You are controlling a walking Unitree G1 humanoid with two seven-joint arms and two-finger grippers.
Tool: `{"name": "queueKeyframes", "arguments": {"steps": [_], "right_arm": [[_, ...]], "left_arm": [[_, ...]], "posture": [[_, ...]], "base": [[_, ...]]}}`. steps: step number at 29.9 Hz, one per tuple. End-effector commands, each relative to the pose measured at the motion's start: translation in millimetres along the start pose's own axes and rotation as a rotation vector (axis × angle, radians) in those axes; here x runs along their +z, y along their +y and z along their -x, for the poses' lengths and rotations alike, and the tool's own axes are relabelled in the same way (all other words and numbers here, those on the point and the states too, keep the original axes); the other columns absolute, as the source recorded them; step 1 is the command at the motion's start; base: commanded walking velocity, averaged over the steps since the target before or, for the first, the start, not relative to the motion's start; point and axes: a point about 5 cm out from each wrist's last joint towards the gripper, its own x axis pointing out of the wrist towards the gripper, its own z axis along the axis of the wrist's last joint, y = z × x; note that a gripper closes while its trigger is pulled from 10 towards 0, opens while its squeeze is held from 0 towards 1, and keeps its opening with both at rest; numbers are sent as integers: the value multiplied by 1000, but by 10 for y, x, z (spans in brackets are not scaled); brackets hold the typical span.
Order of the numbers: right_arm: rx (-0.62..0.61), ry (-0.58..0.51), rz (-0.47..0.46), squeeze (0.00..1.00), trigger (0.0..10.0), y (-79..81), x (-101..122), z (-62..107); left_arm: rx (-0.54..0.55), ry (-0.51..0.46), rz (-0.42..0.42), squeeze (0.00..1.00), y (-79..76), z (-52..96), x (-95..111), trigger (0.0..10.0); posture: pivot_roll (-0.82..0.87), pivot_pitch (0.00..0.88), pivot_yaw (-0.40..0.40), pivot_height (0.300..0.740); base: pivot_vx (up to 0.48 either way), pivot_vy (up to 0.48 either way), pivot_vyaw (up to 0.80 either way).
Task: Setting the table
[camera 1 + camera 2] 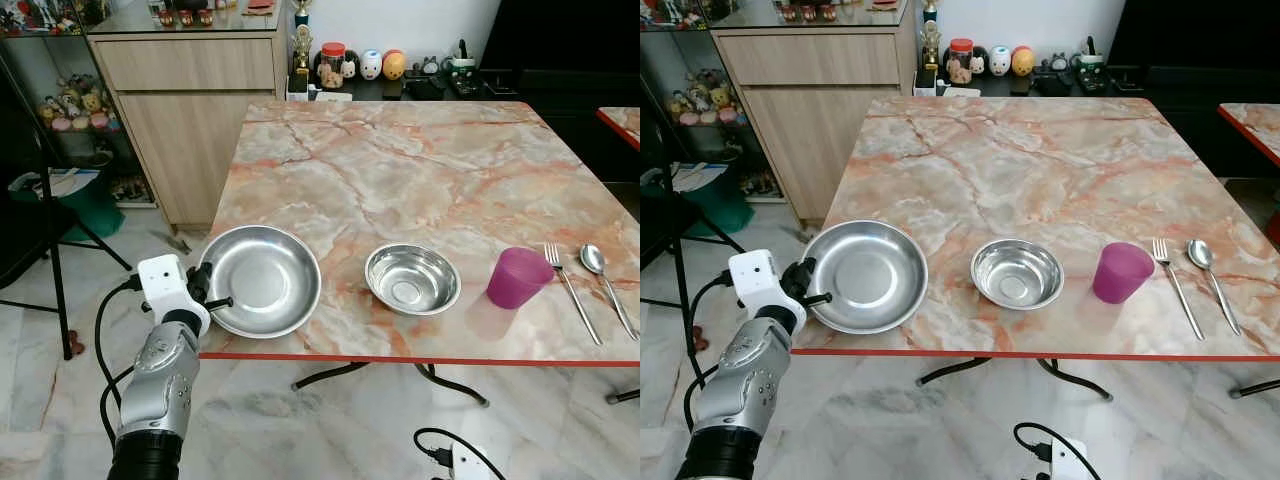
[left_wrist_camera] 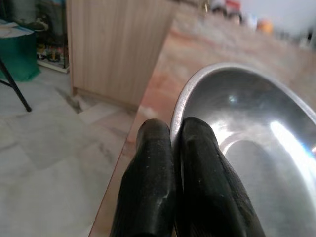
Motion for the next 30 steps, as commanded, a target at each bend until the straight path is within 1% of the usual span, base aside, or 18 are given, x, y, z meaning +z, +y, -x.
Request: {"name": "queueKeyframes", "arguments": {"steps": [1, 2, 4, 5, 7, 9, 10, 12, 15, 17, 20, 23, 24, 25, 29, 30], "right_arm": [[-12, -14, -14, 0, 10000, -22, 5, 3], [-15, -23, -18, 0, 10000, -30, 17, 3], [-25, -39, -19, 0, 10000, -82, 49, 4], [-25, -39, -19, 0, 10000, -82, 49, 4], [-32, -58, -19, 0, 10000, -143, 78, 8], [-32, -62, -19, 0, 10000, -152, 81, 10], [-33, -64, -18, 0, 10000, -167, 80, 13], [-34, -64, -18, 0, 10000, -171, 78, 13], [-30, -59, 0, 0, 10000, -180, 65, 17], [-27, -59, 5, 0, 10000, -185, 73, 16], [-27, -63, 5, 0, 10000, -185, 93, 12], [-30, -67, -2, 0, 10000, -184, 103, 10], [-30, -66, -4, 0, 10000, -182, 101, 10], [-30, -66, -4, 0, 10000, -182, 101, 10], [-31, -59, -10, 0, 10000, -172, 79, 12], [-31, -59, -10, 0, 10000, -172, 79, 12]], "left_arm": [[11, -72, 45, 0, 8, 9, 96, 10000], [11, -113, 63, 0, -17, 7, 147, 10000], [-1, -181, 73, 0, -89, -1, 252, 10000], [-1, -181, 73, 0, -89, -1, 252, 10000], [-31, -255, 79, 0, -201, -10, 387, 10000], [-42, -271, 74, 0, -230, -7, 410, 10000], [-63, -266, 82, 0, -267, -2, 390, 10000], [-68, -260, 86, 0, -272, 0, 373, 10000], [-72, -226, 146, 0, -295, 25, 283, 10000], [-75, -193, 219, 0, -324, 29, 233, 10000], [-85, -176, 250, 0, -342, 19, 220, 10000], [-65, -172, 293, 0, -302, 17, 198, 10000], [-46, -166, 322, 0, -273, 13, 179, 10000], [-46, -166, 322, 0, -273, 13, 179, 10000], [-23, -163, 399, 0, -233, 3, 174, 10000], [-23, -163, 399, 0, -233, 3, 174, 10000]], "posture": [[63, 0, -31, 740], [65, 0, -39, 740], [69, 0, -49, 740], [69, 0, -49, 740], [74, 0, -55, 740], [74, 0, -56, 740], [79, 0, -58, 740], [79, 0, -57, 740], [81, 0, -65, 740], [78, 0, -65, 740], [70, 0, -67, 740], [60, 0, -68, 740], [61, 0, -69, 740], [61, 0, -69, 740], [63, 0, -70, 740], [63, 0, -70, 740]], "base": [[0, 0, 0], [0, 0, 0], [0, 0, 0], [0, 0, 0], [0, 0, 0], [0, 0, 0], [0, 0, 0], [0, 0, 0], [0, 0, 0], [0, 0, 0], [0, 0, 0], [0, 0, 0], [0, 0, 0], [0, 0, 0], [0, 0, 0], [0, 0, 0]]}}
